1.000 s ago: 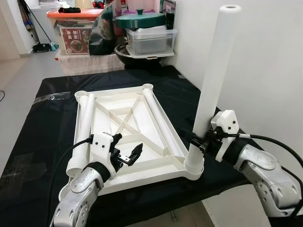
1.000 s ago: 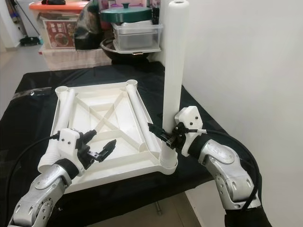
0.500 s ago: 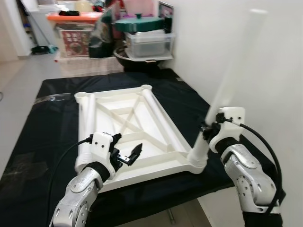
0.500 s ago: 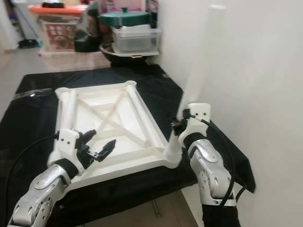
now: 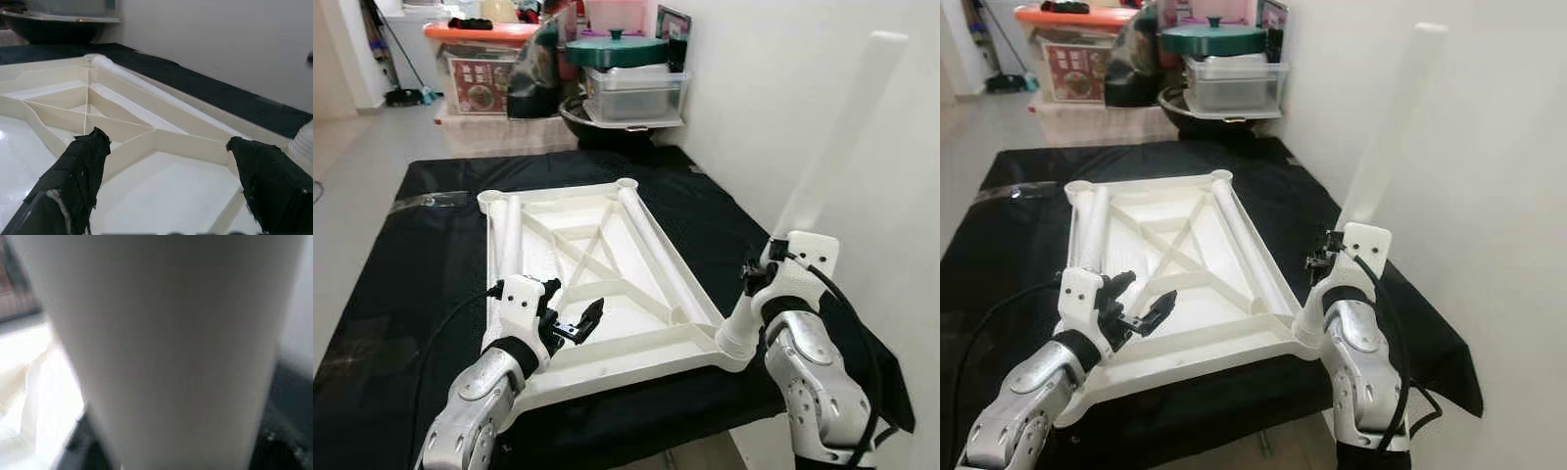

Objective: Building children table

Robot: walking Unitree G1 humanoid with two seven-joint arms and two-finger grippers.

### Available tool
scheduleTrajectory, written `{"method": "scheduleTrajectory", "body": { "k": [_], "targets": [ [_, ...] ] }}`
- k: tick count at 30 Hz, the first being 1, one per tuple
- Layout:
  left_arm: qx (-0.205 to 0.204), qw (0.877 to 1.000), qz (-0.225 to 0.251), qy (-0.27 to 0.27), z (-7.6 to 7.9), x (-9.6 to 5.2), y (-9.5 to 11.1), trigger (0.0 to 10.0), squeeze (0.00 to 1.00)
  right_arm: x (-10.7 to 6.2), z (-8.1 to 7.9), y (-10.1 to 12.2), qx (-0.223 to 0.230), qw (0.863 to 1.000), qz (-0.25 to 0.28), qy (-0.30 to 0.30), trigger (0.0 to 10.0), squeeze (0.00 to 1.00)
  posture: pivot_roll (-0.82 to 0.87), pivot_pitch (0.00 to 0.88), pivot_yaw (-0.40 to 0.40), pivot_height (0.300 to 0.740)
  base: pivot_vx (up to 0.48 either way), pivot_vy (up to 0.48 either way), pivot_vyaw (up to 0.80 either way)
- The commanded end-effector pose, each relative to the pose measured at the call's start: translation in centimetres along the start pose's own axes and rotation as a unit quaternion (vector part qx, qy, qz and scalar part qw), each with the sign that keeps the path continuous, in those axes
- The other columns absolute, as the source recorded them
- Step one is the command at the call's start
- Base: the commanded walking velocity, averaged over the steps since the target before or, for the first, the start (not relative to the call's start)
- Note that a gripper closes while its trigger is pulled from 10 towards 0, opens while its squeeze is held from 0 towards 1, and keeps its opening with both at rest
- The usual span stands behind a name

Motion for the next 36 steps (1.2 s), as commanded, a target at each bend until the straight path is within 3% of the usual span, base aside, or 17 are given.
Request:
{"method": "scheduleTrajectory", "body": {
  "k": [1, 7, 8, 9, 12, 13, 14, 16, 19, 20, 24, 30, 36],
  "targets": [
    [0.012, 1.0, -0.004, 0.0, -0.1, 0.0, 0.0, 10.0, 0.0, 0.2, 0.2, -0.2, 0.004, 1.0, -0.008, 0.006, 10.0, 1.0, -0.02, 0.0, -0.038, 0.74, 0.0, 0.0, 0.0],
    [0.012, 1.0, -0.004, -0.001, -0.1, -0.1, 0.0, 10.0, 0.0, 0.5, 0.4, 0.6, 0.004, 1.0, 0.005, 0.008, 10.0, 1.0, -0.02, 0.0, -0.034, 0.74, 0.0, 0.0, 0.0],
    [0.012, 1.0, -0.006, -0.002, -0.1, 0.0, 0.0, 10.0, 0.0, 1.2, 1.1, 2.8, 0.012, 0.999, 0.047, 0.022, 10.0, 1.0, -0.02, 0.0, -0.031, 0.74, 0.0, 0.0, 0.0],
    [0.012, 1.0, -0.007, -0.004, -0.1, 0.0, -0.1, 10.0, 0.0, 2.0, 2.4, 5.4, 0.013, 0.995, 0.09, 0.031, 10.0, 0.0, -0.03, 0.0, -0.029, 0.74, 0.0, 0.0, 0.0],
    [0.012, 1.0, -0.007, -0.004, -0.1, 0.0, -0.1, 10.0, 0.0, 2.0, 2.4, 5.4, 0.013, 0.995, 0.09, 0.031, 10.0, 0.0, -0.03, 0.0, -0.029, 0.74, 0.0, 0.0, 0.0],
    [0.012, 1.0, -0.007, -0.006, -0.1, 0.1, -0.1, 10.0, 0.0, 2.4, 4.7, 9.9, 0.014, 0.984, 0.166, 0.068, 10.0, 0.0, -0.03, 0.0, -0.035, 0.74, 0.0, 0.0, 0.0],
    [0.012, 1.0, -0.007, -0.007, 0.0, 0.2, -0.1, 10.0, 0.0, 2.3, 5.2, 10.9, 0.007, 0.979, 0.183, 0.095, 10.0, 0.0, -0.03, 0.0, -0.035, 0.74, 0.0, 0.0, 0.0],
    [0.012, 1.0, -0.007, -0.007, 0.0, 0.3, -0.2, 10.0, 0.0, 2.2, 5.2, 11.1, -0.004, 0.974, 0.188, 0.127, 10.0, 0.0, -0.03, 0.0, -0.036, 0.74, 0.0, 0.0, 0.0],
    [0.011, 1.0, -0.006, -0.009, 0.1, 0.5, -0.3, 10.0, 0.0, 2.4, 5.4, 10.4, -0.077, 0.958, 0.17, 0.217, 10.0, 0.0, -0.03, 0.0, -0.035, 0.74, 0.0, 0.0, 0.0],
    [0.011, 1.0, -0.006, -0.009, 0.1, 0.5, -0.3, 10.0, 0.0, 2.4, 5.4, 10.4, -0.077, 0.958, 0.17, 0.217, 10.0, 0.0, -0.03, 0.0, -0.035, 0.74, 0.0, 0.0, 0.0],
    [0.009, 1.0, -0.008, -0.014, 0.2, 0.6, -0.4, 10.0, 0.0, 3.3, 6.1, 9.5, -0.111, 0.937, 0.127, 0.305, 10.0, 0.0, -0.03, 0.0, -0.034, 0.74, 0.0, 0.0, 0.0],
    [0.007, 1.0, -0.009, -0.018, 0.3, 0.8, -0.6, 10.0, 0.0, 5.2, 7.2, 9.3, -0.146, 0.922, 0.093, 0.345, 10.0, 0.0, -0.02, 0.0, -0.043, 0.74, 0.0, 0.0, 0.0],
    [0.006, 1.0, -0.008, -0.018, 0.3, 0.9, -0.6, 10.0, 0.0, 6.2, 7.7, 10.5, -0.149, 0.919, 0.1, 0.35, 10.0, 0.0, -0.02, 0.0, -0.048, 0.74, 0.0, 0.0, 0.0]
  ]
}}
Point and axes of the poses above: a point about 5 cm out from each wrist's last joint towards the gripper, its own x axis pointing out of the wrist towards the gripper, its own y axis along the axis of the wrist's last joint, z = x × y, the point moved 2 cm from there along x, pointing out of the wrist towards the gripper, and after that the axes turned 9 degrees about -x, right-handed, at the moved point
